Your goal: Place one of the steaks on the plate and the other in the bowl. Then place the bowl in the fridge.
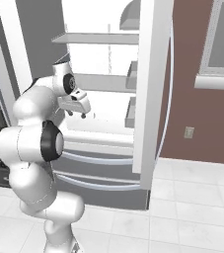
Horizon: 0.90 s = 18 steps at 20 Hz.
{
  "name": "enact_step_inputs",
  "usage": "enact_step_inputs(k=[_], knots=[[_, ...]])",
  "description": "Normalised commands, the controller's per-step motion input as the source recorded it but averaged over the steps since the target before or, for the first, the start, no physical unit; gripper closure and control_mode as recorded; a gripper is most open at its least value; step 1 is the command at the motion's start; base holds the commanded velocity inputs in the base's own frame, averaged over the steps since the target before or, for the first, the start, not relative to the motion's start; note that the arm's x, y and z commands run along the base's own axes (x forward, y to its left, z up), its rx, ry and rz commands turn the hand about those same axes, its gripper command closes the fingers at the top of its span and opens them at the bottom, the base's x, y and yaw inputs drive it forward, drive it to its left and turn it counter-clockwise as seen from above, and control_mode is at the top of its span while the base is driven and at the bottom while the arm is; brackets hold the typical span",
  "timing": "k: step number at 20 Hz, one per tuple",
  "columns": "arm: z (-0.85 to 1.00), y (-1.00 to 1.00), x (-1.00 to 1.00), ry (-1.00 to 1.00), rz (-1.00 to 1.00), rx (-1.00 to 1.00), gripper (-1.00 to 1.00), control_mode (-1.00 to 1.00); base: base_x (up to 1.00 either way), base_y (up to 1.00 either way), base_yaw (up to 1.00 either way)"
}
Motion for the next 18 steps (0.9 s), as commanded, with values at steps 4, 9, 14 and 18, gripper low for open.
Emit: enact_step_inputs(k=[4,9,14,18], knots=[[0.10,-0.13,-0.68,0.00,0.38,0.01,-1.00,-1.00,0.00,0.00,0.00],[0.05,-0.14,-0.59,-0.07,0.48,0.00,-1.00,-1.00,0.00,0.00,0.00],[0.00,-0.04,-0.55,-0.13,0.44,0.04,-1.00,-1.00,0.00,0.00,0.00],[-0.03,0.00,-0.29,-0.03,0.06,0.00,-1.00,-1.00,0.00,0.00,0.00]])
